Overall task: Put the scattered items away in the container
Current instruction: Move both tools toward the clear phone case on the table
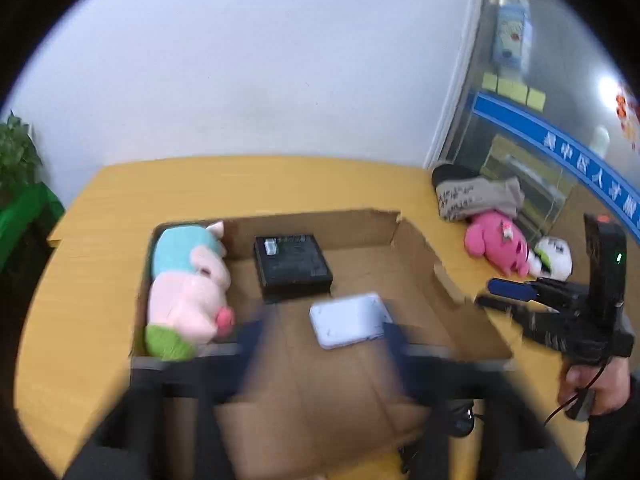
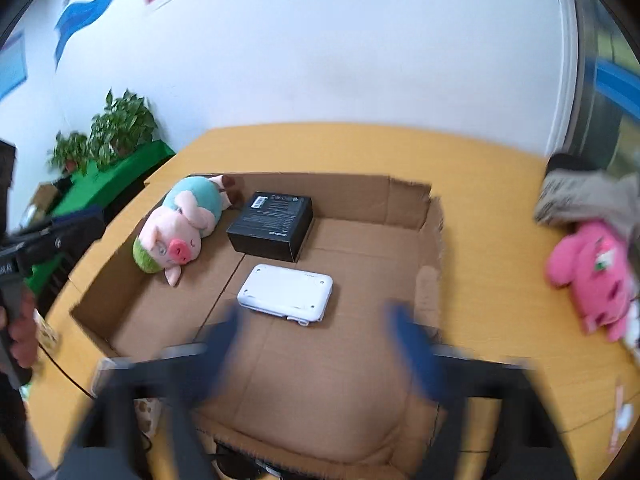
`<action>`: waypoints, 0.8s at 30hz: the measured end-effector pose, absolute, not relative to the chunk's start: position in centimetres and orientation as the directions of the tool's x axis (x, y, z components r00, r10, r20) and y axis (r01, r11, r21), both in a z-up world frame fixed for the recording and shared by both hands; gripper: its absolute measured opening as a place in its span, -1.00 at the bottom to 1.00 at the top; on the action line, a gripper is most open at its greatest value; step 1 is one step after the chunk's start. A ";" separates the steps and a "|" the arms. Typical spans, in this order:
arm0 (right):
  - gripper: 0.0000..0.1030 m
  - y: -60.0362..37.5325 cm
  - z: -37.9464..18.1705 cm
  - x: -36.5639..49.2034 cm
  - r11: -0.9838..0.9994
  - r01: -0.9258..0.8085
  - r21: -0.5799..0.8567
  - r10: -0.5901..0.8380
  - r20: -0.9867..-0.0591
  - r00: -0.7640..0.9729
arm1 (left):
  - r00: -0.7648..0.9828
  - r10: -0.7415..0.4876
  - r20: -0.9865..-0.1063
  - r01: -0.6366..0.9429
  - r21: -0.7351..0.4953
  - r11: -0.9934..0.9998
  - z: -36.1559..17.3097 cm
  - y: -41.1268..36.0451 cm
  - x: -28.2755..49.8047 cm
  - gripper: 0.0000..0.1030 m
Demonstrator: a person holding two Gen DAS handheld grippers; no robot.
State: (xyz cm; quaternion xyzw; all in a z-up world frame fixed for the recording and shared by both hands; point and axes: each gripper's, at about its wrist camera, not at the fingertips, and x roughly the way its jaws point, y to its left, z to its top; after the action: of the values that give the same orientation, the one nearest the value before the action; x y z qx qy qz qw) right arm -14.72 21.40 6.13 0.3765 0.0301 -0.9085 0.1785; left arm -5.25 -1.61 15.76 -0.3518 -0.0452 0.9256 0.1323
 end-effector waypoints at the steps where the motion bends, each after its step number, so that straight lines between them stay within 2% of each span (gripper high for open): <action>1: -0.84 21.3 6.2 -13.9 -0.934 0.345 0.092 -0.308 -0.696 -0.648 | -0.724 0.273 -0.633 -0.209 -0.175 -0.962 15.8 -1.5 -4.3 -0.92; 2: -0.84 21.2 6.3 -13.2 -0.934 0.343 0.100 -0.312 -0.698 -0.645 | -0.740 0.256 -0.623 -0.201 -0.157 -0.967 16.0 -1.4 -3.4 -0.77; 3: -0.73 20.9 6.3 -12.4 -0.935 0.341 0.098 -0.308 -0.699 -0.645 | -0.757 0.225 -0.614 -0.187 -0.126 -0.974 16.2 -1.0 -2.5 -0.21; 4: -0.03 20.7 6.4 -11.7 -0.937 0.337 0.091 -0.301 -0.701 -0.647 | -0.769 0.194 -0.609 -0.172 -0.095 -0.980 16.4 -0.7 -1.8 0.26; 5: 0.88 20.5 6.5 -11.1 -0.939 0.333 0.085 -0.294 -0.700 -0.651 | -0.781 0.180 -0.598 -0.165 -0.080 -0.983 16.5 -0.7 -1.1 0.89; 6: 1.00 20.3 6.7 -10.2 -0.942 0.328 0.073 -0.287 -0.684 -0.671 | -0.812 0.168 -0.560 -0.159 -0.066 -0.985 16.9 -0.6 0.0 0.92; 8: 0.89 19.9 7.4 -8.3 -0.941 0.336 0.040 -0.278 -0.657 -0.701 | -0.849 0.167 -0.502 -0.167 -0.045 -0.985 17.5 -0.4 2.1 0.92; 9: 0.76 19.7 7.5 -7.6 -0.937 0.347 0.039 -0.286 -0.654 -0.700 | -0.847 0.179 -0.501 -0.180 -0.048 -0.983 17.6 -0.3 2.7 0.79; 10: 0.24 19.6 7.6 -7.1 -0.933 0.358 0.045 -0.298 -0.652 -0.697 | -0.836 0.210 -0.507 -0.202 -0.072 -0.977 17.6 -0.4 3.2 0.49; 11: -0.37 19.6 7.6 -6.7 -0.930 0.364 0.055 -0.308 -0.657 -0.688 | -0.815 0.243 -0.526 -0.222 -0.104 -0.969 17.5 -0.6 3.3 -0.74; 12: -0.51 19.6 7.6 -6.5 -0.928 0.367 0.065 -0.315 -0.665 -0.677 | -0.772 0.283 -0.570 -0.238 -0.154 -0.959 17.1 -0.8 3.0 -0.86; 13: -0.52 19.6 7.5 -6.2 -0.928 0.366 0.070 -0.316 -0.668 -0.674 | -0.746 0.304 -0.592 -0.232 -0.197 -0.952 16.7 -1.1 2.8 -0.87; 15: -0.51 19.7 7.5 -5.6 -0.929 0.361 0.082 -0.320 -0.666 -0.674 | -0.756 0.298 -0.582 -0.216 -0.208 -0.954 16.4 -1.5 3.3 -0.85; 16: -0.32 19.7 7.6 -5.3 -0.929 0.359 0.091 -0.325 -0.663 -0.674 | -0.768 0.280 -0.576 -0.202 -0.198 -0.959 16.4 -1.8 3.7 -0.78; 17: 0.14 19.6 7.7 -5.0 -0.930 0.357 0.091 -0.324 -0.662 -0.676 | -0.772 0.260 -0.581 -0.181 -0.191 -0.965 16.4 -2.0 3.9 -0.27; 18: 0.37 19.5 7.8 -4.7 -0.931 0.355 0.081 -0.317 -0.658 -0.683 | -0.775 0.242 -0.584 -0.162 -0.186 -0.969 16.5 -2.2 4.3 0.60; 19: 0.63 19.4 7.9 -4.3 -0.933 0.355 0.068 -0.311 -0.651 -0.692 | -0.788 0.225 -0.574 -0.147 -0.179 -0.973 16.4 -2.3 4.7 0.81; 21: 0.67 19.0 8.1 -3.8 -0.932 0.358 0.058 -0.308 -0.647 -0.697 | -0.825 0.194 -0.530 -0.130 -0.157 -0.979 16.5 -2.6 5.9 0.85; 24: 0.68 18.6 8.0 -3.7 -0.929 0.364 0.065 -0.315 -0.655 -0.687 | -0.819 0.176 -0.546 -0.122 -0.134 -0.983 16.2 -3.0 6.5 0.85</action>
State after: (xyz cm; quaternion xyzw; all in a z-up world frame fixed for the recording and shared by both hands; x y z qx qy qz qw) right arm -3.71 18.58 8.00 0.3498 0.0352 -0.9177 0.1850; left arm 6.45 -3.04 16.21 -0.2903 -0.0465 0.9526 0.0781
